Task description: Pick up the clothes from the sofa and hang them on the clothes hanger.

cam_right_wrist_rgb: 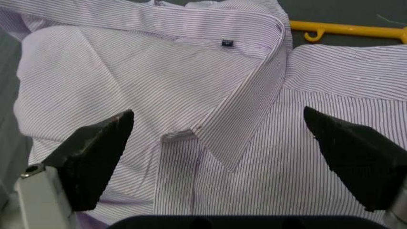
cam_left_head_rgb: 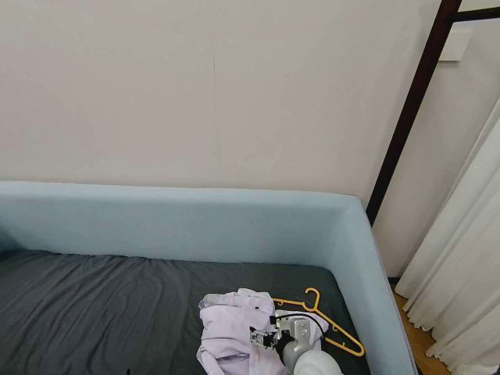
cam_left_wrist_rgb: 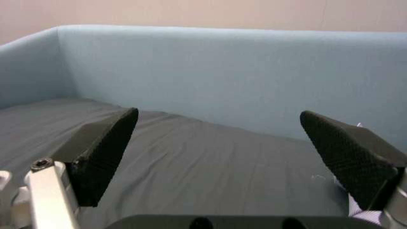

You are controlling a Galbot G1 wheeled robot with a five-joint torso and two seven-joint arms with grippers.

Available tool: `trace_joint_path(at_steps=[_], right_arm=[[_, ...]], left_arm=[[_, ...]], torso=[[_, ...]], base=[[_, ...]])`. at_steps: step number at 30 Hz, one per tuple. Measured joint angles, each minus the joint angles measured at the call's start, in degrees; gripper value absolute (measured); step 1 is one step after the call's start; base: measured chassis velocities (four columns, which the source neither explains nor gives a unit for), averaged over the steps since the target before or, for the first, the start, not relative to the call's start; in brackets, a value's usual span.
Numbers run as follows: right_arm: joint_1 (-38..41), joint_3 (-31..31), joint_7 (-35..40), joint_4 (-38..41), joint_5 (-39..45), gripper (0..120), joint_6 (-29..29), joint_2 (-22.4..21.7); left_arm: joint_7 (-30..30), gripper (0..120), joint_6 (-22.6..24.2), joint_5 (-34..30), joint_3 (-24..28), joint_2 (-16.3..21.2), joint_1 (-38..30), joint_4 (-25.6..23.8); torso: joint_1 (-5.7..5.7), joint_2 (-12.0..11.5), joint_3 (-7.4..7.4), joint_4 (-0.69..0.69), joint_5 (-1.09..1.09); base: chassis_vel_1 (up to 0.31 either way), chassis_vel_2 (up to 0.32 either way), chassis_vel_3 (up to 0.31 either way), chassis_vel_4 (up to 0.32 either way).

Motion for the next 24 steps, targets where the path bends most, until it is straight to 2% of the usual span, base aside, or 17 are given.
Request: trace_joint_path(at_steps=[5,8,11,12,13,15,16,19,20,24], right_arm=[[-0.1,-0.6,1.2,-2.5,-1.6,100,1.0,2.1],[0.1,-1.1,1.6,-3.7,-1.6,93,1.1,3.2],[0.2,-1.6,1.3,-5.6,-3.2,80,1.1,4.7],[0.2,-1.6,1.3,-5.6,-3.2,80,1.1,4.7],[0.2,-1.6,1.3,-6.5,-3.8,73,1.1,5.1],[0.1,-1.5,1.4,-7.0,-3.9,63,1.2,5.2],[0.1,-1.5,1.4,-7.0,-3.9,63,1.2,5.2],[-0.1,-1.4,1.5,-7.0,-3.9,51,1.4,5.0],[-0.1,-1.4,1.5,-7.0,-3.9,51,1.4,5.0],[-0.6,-1.6,1.9,-5.7,-3.6,33,1.5,4.8]], left_arm=[[0.0,100,0.0,-0.1,0.1,0.3,-0.2,0.4],[0.0,100,-0.1,-0.2,0.1,0.4,-0.4,0.6],[0.0,100,-0.3,-0.5,0.3,0.5,-0.6,0.7],[0.0,100,-0.3,-0.5,0.3,0.5,-0.6,0.7],[0.0,100,-0.3,-0.6,0.3,0.6,-0.7,0.7],[0.0,100,-0.3,-0.7,0.3,0.7,-0.8,0.8],[0.0,100,-0.3,-0.7,0.3,0.7,-0.8,0.8],[0.1,100,-0.3,-0.8,0.4,0.9,-1.1,1.1],[0.1,100,-0.3,-0.8,0.4,0.9,-1.1,1.1],[0.1,100,-0.3,-0.9,0.5,0.9,-1.3,1.2]], torso=[[0.0,0.0,0.0,0.0,0.0],[0.0,0.0,0.0,0.0,0.01],[0.0,0.0,0.0,0.0,0.02],[0.0,0.0,0.0,0.0,0.02],[0.0,0.0,0.0,0.0,0.02],[0.0,0.0,0.0,0.0,0.01],[0.0,0.0,0.0,0.0,0.01],[0.0,0.0,0.0,0.0,0.01],[0.0,0.0,0.0,0.0,0.01],[0.0,0.0,0.0,0.0,0.02]], base=[[0.0,0.0,0.0,0.0],[0.0,0.0,0.0,0.0],[0.0,0.0,0.0,0.0],[0.0,0.0,0.0,0.0],[0.0,0.0,0.0,0.0],[0.0,0.0,0.0,0.0],[0.0,0.0,0.0,0.0],[0.0,0.0,0.0,0.0],[0.0,0.0,0.0,0.0],[0.0,0.0,0.0,0.0]])
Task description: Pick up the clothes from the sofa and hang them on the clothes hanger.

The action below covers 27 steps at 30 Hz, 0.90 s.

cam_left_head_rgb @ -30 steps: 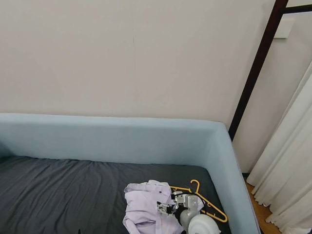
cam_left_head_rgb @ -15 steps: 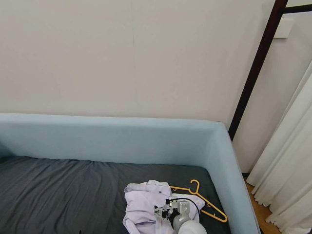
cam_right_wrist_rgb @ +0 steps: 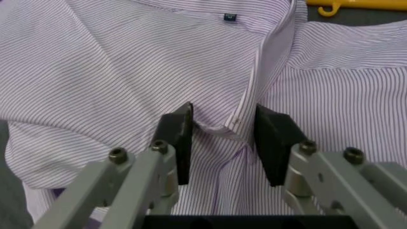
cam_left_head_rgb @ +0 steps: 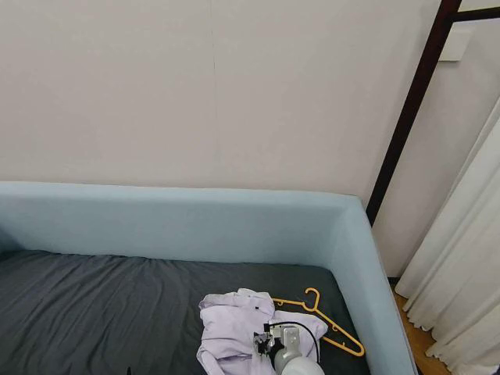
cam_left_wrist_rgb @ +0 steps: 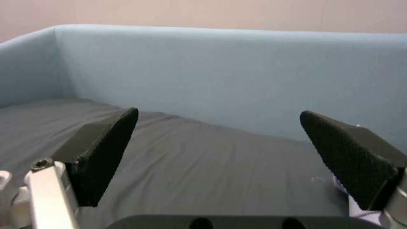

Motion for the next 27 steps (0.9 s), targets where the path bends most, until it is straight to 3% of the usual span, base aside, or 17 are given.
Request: trace_joint_path(at_steps=[10,19,24,26,27], right_arm=[[-0.7,0.1,-0.6,0.7,-0.9,0,0.9,-1.8],[-1.2,0.6,-1.8,1.4,-2.7,0,1.7,-3.3],[-1.5,1.8,-3.1,1.7,-3.9,0,2.6,-3.8],[-1.5,1.9,-3.6,1.9,-4.2,0,3.2,-4.9],[-1.5,1.9,-3.6,1.9,-4.2,0,3.2,-4.9]], left_arm=[[0.0,100,0.3,-0.3,0.2,0.6,-0.4,0.2],[0.6,100,3.1,-2.3,1.9,3.8,-1.4,-1.1],[2.5,100,5.9,-4.9,4.0,9.1,-3.7,-2.0],[3.6,100,8.1,-8.6,5.9,13.7,-5.6,-2.5],[3.6,100,8.1,-8.6,5.9,13.7,-5.6,-2.5]], torso=[[0.0,0.0,0.0,0.0,0.0],[0.0,0.0,0.0,0.0,0.0],[0.0,0.0,0.0,0.01,-0.01],[0.0,0.0,0.0,0.01,0.0],[0.0,0.0,0.0,0.01,0.0]], base=[[0.0,0.0,0.0,0.0],[0.0,0.0,0.0,0.0],[0.0,0.0,0.0,0.0],[0.0,0.0,0.0,0.0],[0.0,0.0,0.0,0.0]])
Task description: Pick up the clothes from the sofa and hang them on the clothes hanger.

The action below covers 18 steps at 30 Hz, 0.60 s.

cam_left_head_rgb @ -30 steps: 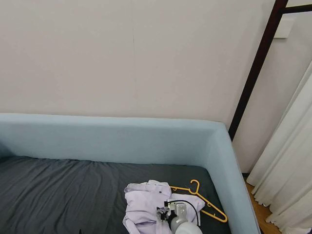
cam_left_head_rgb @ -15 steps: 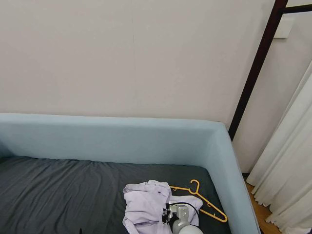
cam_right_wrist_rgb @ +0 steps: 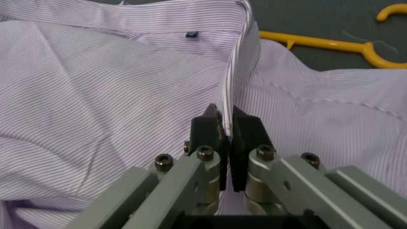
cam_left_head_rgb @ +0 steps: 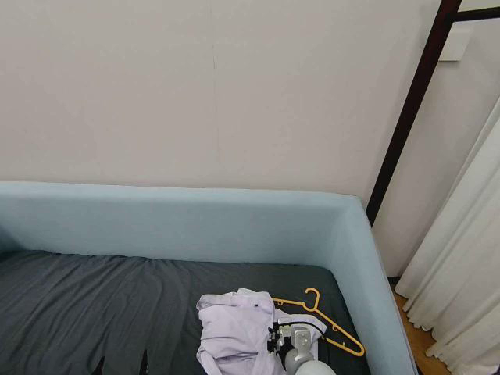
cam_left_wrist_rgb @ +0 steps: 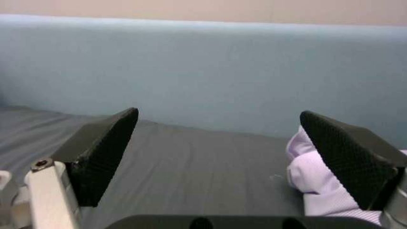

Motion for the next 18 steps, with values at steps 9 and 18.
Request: trace_joint_path(at_steps=[9,18], right_arm=[[-1.9,2.4,-0.6,1.1,-1.2,0,1.3,-1.4],[-2.8,4.2,-1.0,1.8,-1.2,0,1.4,-2.2]], left_arm=[[4.6,100,6.6,-13.4,12.9,14.9,-16.7,5.1],[11.3,100,8.6,-21.0,25.2,22.1,-29.4,11.5]], torso=[[0.0,0.0,0.0,-0.02,0.01],[0.01,0.0,0.01,-0.02,-0.02]], base=[[0.0,0.0,0.0,0.0],[0.0,0.0,0.0,0.0]])
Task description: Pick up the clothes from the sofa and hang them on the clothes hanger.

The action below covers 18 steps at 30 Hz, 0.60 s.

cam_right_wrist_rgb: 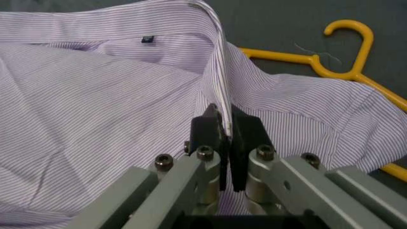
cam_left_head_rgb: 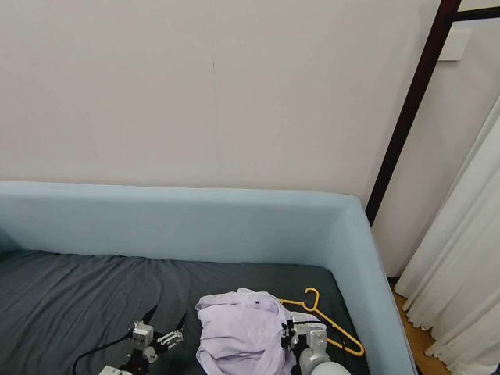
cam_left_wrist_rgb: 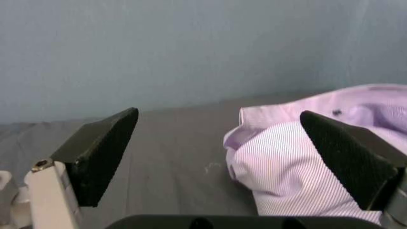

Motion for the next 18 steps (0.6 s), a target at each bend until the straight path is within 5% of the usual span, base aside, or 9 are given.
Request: trace_joint_path(at_steps=[7,18], right_arm=[[0.7,-0.9,-0.7,0.0,0.0,0,0.7,-0.3],[2.4,-4.1,-1.0,-0.2,1.0,0,1.3,-0.1]], left_arm=[[2.4,100,0.6,-1.8,3.5,1.1,-5.4,4.7],[4.5,91,1.9,-4.3,7.8,-2.8,-14.2,10.8]], torso=[[0.0,0.0,-0.01,-0.02,0.02],[0.0,0.0,0.0,0.01,0.0]], base=[[0.0,0.0,0.0,0.0],[0.0,0.0,0.0,0.0]])
